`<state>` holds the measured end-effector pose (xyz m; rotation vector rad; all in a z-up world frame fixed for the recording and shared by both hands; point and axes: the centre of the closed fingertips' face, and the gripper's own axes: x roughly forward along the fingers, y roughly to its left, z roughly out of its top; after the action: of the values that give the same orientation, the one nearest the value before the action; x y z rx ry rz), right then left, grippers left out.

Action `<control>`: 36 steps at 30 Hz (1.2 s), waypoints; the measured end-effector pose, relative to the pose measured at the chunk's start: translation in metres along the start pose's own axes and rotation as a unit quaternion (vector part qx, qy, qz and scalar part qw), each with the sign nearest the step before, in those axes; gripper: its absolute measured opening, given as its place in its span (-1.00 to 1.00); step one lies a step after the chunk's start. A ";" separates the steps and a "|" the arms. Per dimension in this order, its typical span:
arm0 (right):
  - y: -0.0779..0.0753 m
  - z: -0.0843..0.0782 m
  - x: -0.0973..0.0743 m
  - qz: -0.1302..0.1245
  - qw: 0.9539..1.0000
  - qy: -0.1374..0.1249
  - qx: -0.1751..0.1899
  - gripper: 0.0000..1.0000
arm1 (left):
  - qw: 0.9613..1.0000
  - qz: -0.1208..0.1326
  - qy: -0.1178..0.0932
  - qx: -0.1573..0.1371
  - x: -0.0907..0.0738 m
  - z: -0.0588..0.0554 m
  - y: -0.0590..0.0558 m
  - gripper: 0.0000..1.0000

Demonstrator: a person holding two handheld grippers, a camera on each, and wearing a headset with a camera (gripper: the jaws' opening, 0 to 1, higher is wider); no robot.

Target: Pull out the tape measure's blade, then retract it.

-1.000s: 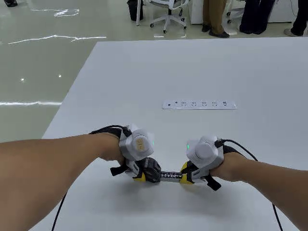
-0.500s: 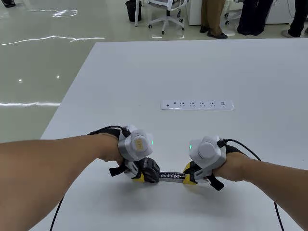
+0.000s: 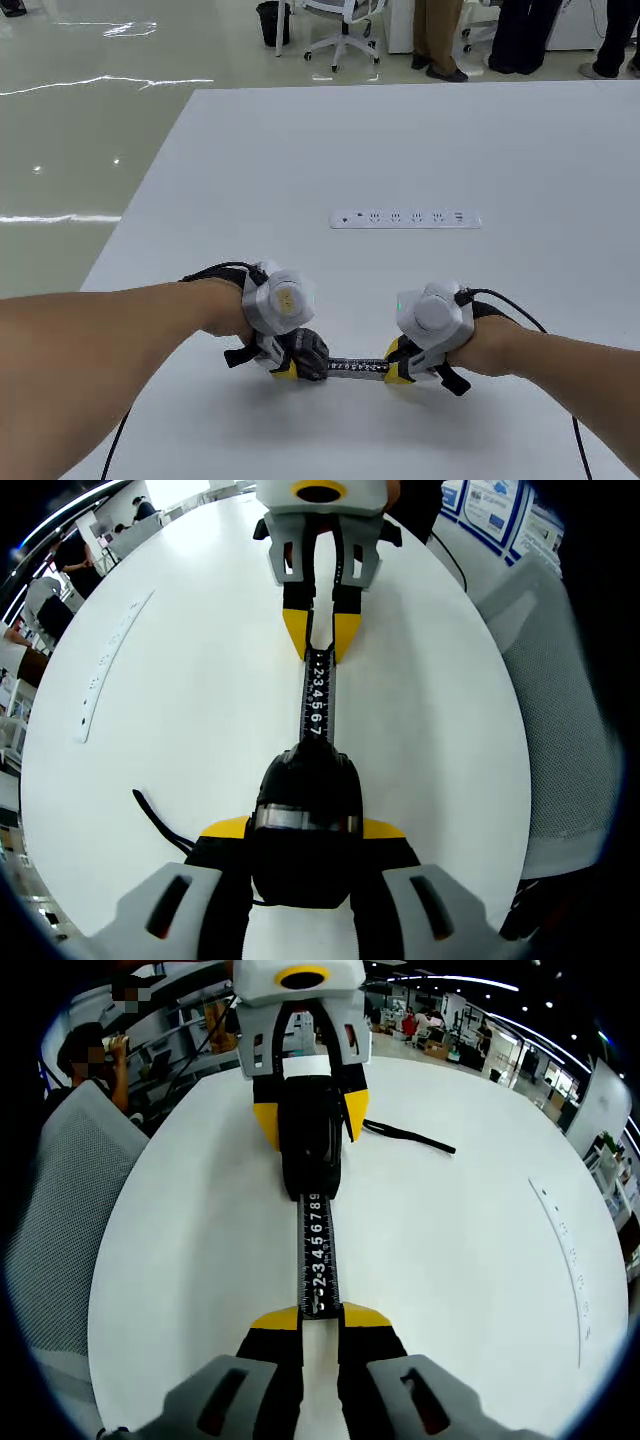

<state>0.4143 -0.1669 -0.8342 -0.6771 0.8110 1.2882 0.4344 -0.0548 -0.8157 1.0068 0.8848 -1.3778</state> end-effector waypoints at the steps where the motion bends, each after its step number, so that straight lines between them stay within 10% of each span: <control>1: 0.000 0.000 0.000 0.000 1.000 0.000 0.001 -0.79 | 1.000 0.000 0.000 0.000 0.000 0.000 0.000 -0.34; 36: 0.000 -0.026 -0.020 -0.001 1.000 0.018 0.003 -0.78 | 1.000 0.003 -0.004 -0.007 0.000 0.001 0.000 -0.34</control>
<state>0.4091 -0.1992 -0.8319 -0.6987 0.8427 1.2749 0.4346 -0.0554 -0.8154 0.9918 0.8847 -1.3682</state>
